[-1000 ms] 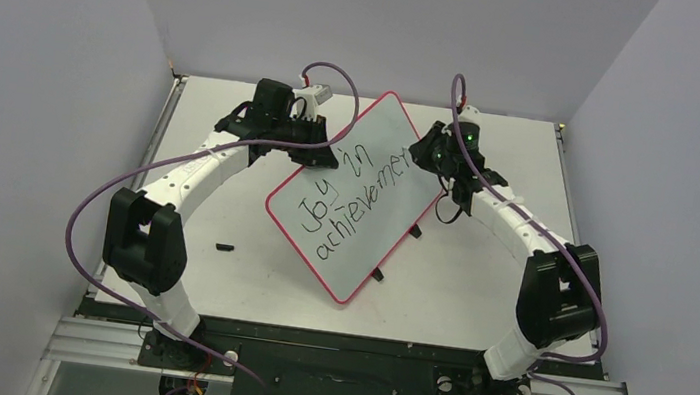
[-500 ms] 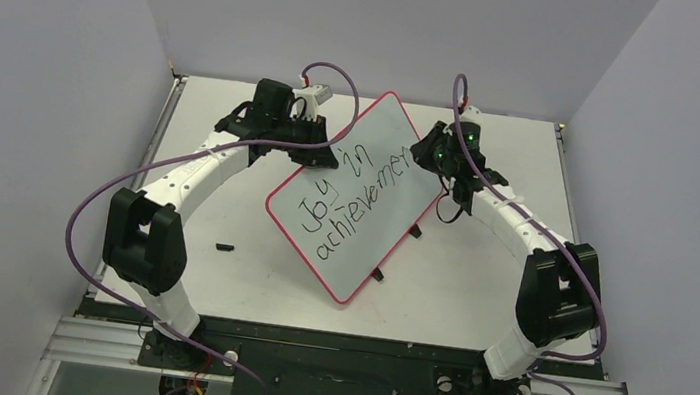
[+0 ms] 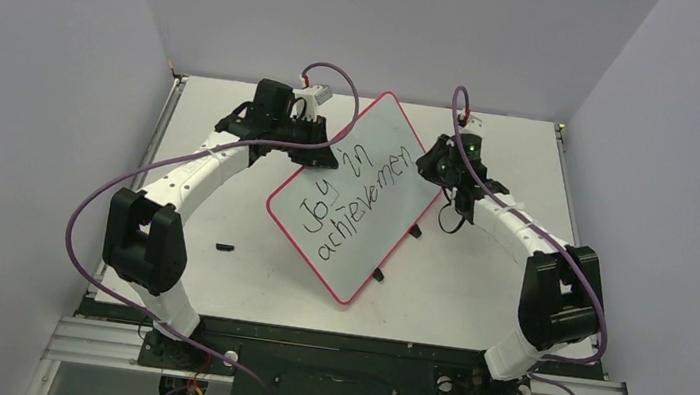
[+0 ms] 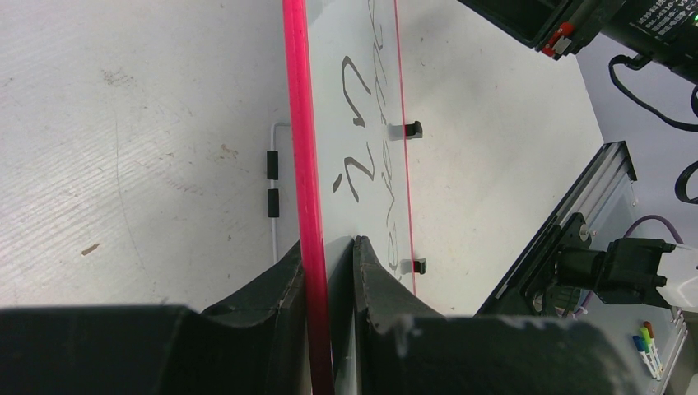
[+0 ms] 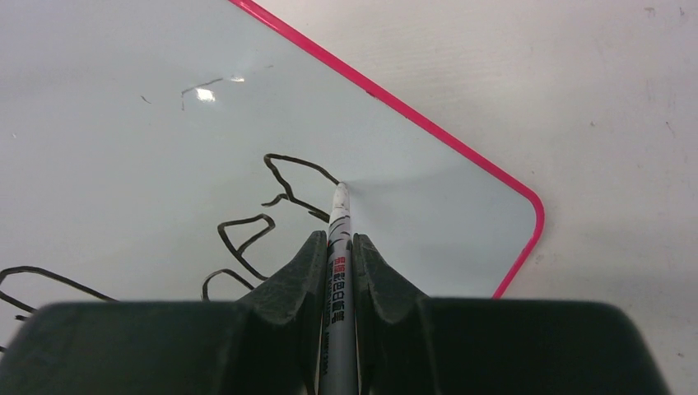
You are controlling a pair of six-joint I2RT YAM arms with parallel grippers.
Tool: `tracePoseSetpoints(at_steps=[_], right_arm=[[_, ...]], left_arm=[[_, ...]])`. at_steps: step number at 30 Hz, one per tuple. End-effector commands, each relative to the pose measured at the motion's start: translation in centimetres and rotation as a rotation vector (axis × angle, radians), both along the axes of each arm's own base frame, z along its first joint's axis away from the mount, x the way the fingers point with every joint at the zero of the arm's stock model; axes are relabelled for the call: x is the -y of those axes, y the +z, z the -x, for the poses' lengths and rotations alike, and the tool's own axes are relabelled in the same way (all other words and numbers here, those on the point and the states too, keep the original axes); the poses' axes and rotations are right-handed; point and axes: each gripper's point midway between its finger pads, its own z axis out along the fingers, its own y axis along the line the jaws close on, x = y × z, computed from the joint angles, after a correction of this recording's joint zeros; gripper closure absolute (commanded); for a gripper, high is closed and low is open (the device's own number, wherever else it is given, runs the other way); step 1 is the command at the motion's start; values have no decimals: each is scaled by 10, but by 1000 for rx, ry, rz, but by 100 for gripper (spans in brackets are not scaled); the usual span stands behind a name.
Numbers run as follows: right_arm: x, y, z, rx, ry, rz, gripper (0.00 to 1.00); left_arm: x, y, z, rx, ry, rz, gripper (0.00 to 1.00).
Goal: Write a sentence on the whiteboard
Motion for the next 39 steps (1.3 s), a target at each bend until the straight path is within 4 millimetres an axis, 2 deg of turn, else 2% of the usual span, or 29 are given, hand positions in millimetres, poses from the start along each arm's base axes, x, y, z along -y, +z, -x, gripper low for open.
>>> tracePoseSetpoints(at_steps=[1,7,12,19,21,31,39], right_arm=[[0,0,14,-5,31,7,100],[12,12,19,1,4,54,100],[22,36,18,48,-23,84,100],[20,69,10,112,-24,72,100],[18,74,6,119,-19,63,100],[1,73,-18,113,19,-15,100],[-7,63,-23,97,35,-65,100]], left_arm=[[3,-11,3,118,-81,-118,100],[2,-11,2,118,-80,-118,100],[2,-11,2,118,-79,-120,100],[3,-12,2,116,-82,-119,100],[3,-13,3,114,-83,-119,100],[5,-13,4,113,-88,-120,100],[5,-13,4,115,-89,-122,100]])
